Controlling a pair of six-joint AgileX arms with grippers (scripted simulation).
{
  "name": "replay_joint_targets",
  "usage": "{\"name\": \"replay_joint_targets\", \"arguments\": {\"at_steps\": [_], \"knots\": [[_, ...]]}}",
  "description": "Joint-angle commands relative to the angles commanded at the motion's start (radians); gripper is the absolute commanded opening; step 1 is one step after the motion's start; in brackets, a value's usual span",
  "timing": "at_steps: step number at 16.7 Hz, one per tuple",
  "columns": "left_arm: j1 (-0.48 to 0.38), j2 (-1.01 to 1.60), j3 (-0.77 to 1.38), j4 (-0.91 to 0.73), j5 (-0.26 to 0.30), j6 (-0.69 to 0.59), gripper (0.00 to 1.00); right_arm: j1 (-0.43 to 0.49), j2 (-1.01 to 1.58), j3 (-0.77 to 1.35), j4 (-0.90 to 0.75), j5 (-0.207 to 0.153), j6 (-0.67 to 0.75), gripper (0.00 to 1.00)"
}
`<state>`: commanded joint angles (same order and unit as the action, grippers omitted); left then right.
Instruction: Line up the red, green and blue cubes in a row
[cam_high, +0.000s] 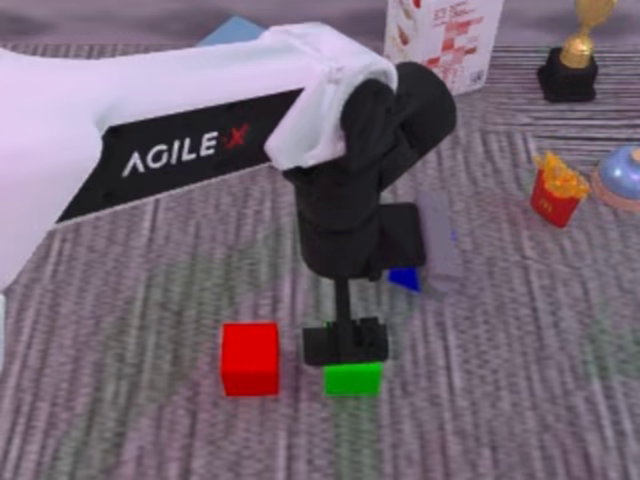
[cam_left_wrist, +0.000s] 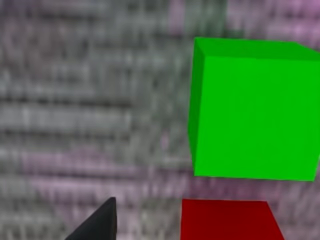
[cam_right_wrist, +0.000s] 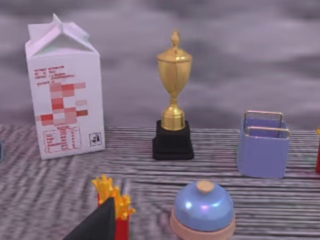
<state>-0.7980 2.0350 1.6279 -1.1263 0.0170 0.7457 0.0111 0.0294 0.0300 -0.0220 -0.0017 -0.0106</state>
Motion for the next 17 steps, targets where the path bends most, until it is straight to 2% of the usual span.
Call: {"name": "replay_joint_targets", "arguments": {"at_steps": [3, 7, 17], "knots": [[0.062, -0.111, -0.101, 0.075, -0.007, -0.046, 1.00, 0.038, 0.123, 0.123, -0.084, -0.002, -0.040, 1.00], [0.188, -0.376, -0.336, 0.224, -0.016, -0.144, 1.00, 0.114, 0.435, 0.422, -0.270, 0.000, -0.128, 1.00], [0.574, -1.336, -1.156, 0.693, -0.023, -0.479, 1.00, 0.354, 1.610, 1.368, -0.888, 0.000, -0.403, 1.00]]}}
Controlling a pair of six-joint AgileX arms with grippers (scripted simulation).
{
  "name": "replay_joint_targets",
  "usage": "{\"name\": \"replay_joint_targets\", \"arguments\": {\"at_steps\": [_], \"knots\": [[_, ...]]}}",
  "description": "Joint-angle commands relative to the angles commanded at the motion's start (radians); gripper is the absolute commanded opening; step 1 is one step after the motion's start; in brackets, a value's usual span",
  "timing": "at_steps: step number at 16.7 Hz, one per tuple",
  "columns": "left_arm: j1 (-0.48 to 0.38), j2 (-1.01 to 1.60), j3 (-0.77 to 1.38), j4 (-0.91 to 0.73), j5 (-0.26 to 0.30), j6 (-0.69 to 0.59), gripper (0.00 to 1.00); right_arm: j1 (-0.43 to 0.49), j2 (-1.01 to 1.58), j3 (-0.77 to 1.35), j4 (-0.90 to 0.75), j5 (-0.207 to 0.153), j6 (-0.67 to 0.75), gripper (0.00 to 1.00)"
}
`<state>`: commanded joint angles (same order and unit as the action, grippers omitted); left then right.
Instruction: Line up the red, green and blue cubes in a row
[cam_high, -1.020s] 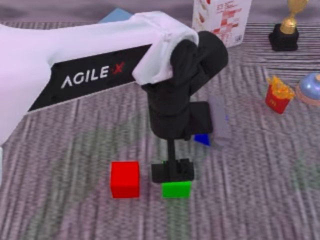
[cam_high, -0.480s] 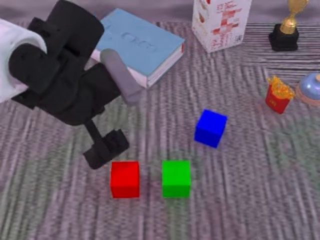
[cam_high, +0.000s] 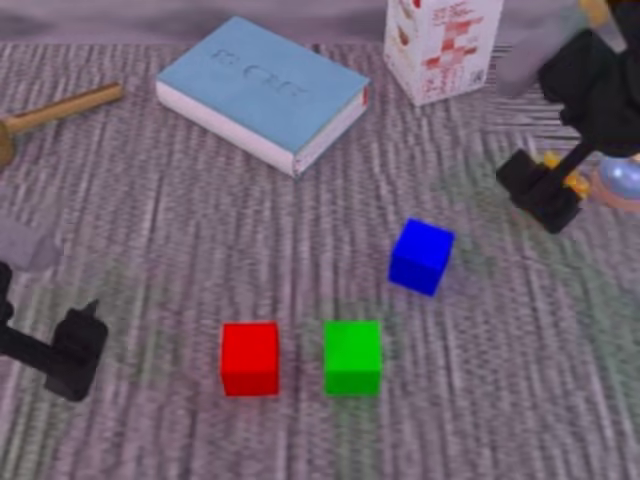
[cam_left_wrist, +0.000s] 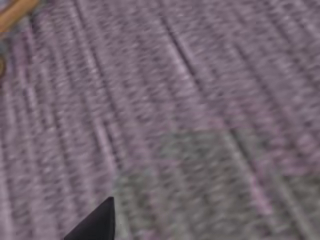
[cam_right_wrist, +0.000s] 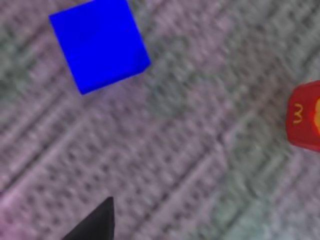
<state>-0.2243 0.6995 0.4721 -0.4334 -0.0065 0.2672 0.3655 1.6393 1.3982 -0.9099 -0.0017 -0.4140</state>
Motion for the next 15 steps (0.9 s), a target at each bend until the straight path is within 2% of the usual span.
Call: {"name": "replay_joint_targets", "arguments": {"at_steps": [4, 8, 11, 15], "knots": [[0.127, -0.364, -0.263, 0.196, 0.002, -0.129, 1.00, 0.082, 0.351, 0.309, -0.199, 0.000, -0.093, 1.00], [0.211, -0.607, -0.418, 0.357, 0.005, -0.225, 1.00, 0.138, 0.592, 0.547, -0.329, 0.003, -0.159, 1.00], [0.241, -0.691, -0.467, 0.426, 0.006, -0.263, 1.00, 0.159, 0.674, 0.632, -0.373, 0.006, -0.184, 1.00], [0.244, -0.699, -0.472, 0.433, 0.006, -0.267, 1.00, 0.162, 0.682, 0.640, -0.378, 0.006, -0.186, 1.00]]}}
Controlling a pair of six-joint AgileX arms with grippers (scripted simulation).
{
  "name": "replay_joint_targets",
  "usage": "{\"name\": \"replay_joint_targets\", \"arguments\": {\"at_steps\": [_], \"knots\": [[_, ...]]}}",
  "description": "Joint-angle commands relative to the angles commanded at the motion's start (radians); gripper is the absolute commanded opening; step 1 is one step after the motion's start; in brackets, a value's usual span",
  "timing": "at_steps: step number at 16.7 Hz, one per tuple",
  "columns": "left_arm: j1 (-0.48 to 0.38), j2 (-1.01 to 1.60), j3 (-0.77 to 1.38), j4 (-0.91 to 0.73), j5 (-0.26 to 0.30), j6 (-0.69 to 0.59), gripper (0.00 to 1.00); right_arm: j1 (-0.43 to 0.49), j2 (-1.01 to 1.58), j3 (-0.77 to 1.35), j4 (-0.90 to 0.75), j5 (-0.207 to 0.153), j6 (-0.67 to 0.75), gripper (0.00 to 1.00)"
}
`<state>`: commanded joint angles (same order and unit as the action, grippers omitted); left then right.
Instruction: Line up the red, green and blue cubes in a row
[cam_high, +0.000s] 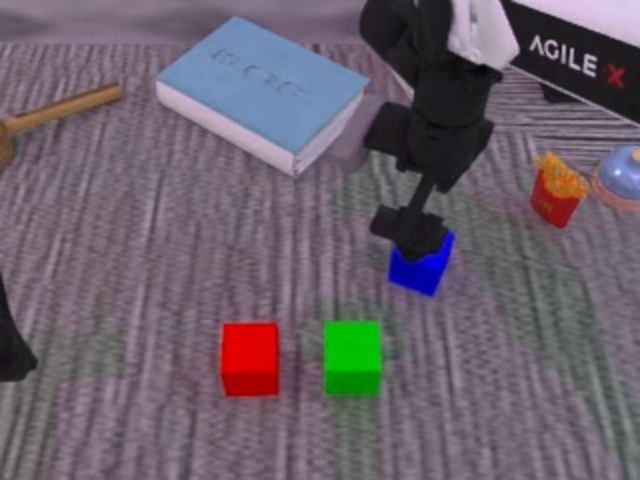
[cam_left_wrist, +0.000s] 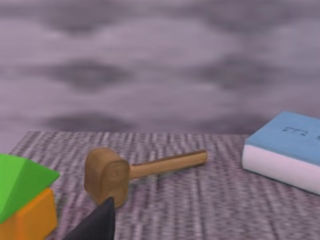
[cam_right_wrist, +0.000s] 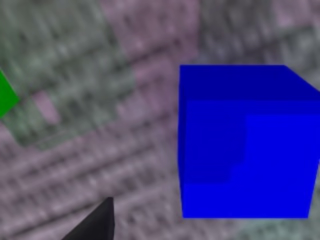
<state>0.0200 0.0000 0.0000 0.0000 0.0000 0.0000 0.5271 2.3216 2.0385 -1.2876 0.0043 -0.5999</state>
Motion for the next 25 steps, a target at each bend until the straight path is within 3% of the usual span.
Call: {"name": "replay_joint_targets", "arguments": {"at_steps": [4, 10, 15, 25], "knots": [[0.000, 0.000, 0.000, 0.000, 0.000, 0.000, 1.00, -0.002, 0.007, -0.039, 0.043, 0.000, -0.001, 1.00], [0.000, 0.000, 0.000, 0.000, 0.000, 0.000, 1.00, 0.001, 0.060, -0.195, 0.260, 0.001, 0.002, 1.00], [0.000, 0.000, 0.000, 0.000, 0.000, 0.000, 1.00, 0.001, 0.066, -0.207, 0.273, 0.001, 0.002, 1.00], [0.000, 0.000, 0.000, 0.000, 0.000, 0.000, 1.00, 0.001, 0.066, -0.207, 0.273, 0.001, 0.002, 0.25]]}}
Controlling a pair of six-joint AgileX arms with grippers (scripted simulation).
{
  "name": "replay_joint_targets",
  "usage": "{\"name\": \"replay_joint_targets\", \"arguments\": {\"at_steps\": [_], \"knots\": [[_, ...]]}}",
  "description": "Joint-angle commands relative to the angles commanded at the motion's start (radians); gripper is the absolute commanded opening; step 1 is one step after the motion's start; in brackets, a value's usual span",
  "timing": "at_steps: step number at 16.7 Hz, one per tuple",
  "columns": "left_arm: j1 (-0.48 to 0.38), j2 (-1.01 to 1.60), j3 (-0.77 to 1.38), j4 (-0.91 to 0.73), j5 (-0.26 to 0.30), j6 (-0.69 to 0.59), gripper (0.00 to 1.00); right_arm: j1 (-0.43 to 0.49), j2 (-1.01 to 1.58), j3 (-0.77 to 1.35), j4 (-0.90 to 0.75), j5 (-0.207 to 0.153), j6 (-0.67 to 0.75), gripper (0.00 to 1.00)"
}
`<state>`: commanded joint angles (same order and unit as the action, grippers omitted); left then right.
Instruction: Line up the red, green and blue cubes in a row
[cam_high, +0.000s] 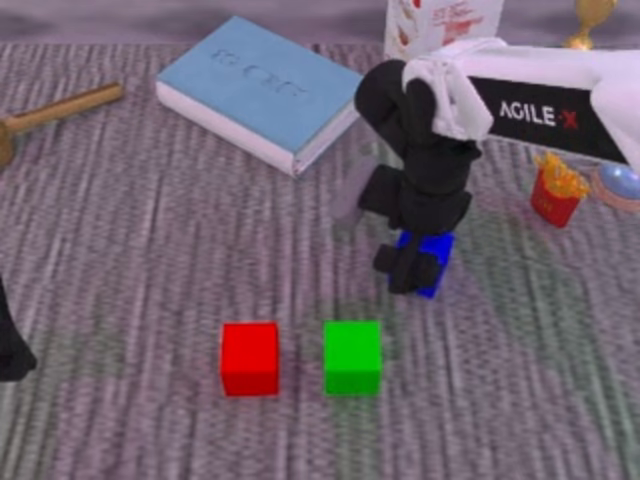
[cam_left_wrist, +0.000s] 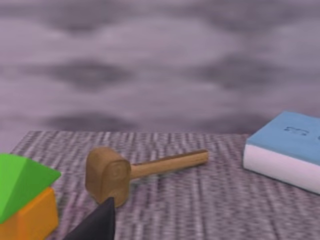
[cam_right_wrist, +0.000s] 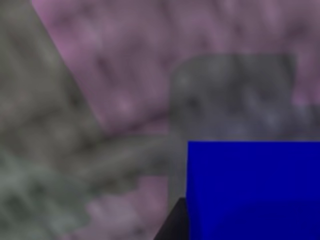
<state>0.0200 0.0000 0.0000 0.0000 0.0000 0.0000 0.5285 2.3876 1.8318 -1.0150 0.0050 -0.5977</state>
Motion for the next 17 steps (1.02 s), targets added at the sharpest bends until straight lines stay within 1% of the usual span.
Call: {"name": "replay_joint_targets", "arguments": {"at_steps": [3, 4, 13, 15, 17], "knots": [[0.000, 0.000, 0.000, 0.000, 0.000, 0.000, 1.00, 0.000, 0.000, 0.000, 0.000, 0.000, 0.000, 0.02], [0.000, 0.000, 0.000, 0.000, 0.000, 0.000, 1.00, 0.000, 0.000, 0.000, 0.000, 0.000, 0.000, 0.00], [0.000, 0.000, 0.000, 0.000, 0.000, 0.000, 1.00, -0.002, -0.002, 0.004, -0.004, 0.000, 0.000, 0.00], [0.000, 0.000, 0.000, 0.000, 0.000, 0.000, 1.00, 0.002, -0.011, 0.038, -0.042, 0.001, -0.002, 0.00], [0.000, 0.000, 0.000, 0.000, 0.000, 0.000, 1.00, 0.003, -0.028, 0.090, -0.121, 0.001, -0.001, 0.00]]}}
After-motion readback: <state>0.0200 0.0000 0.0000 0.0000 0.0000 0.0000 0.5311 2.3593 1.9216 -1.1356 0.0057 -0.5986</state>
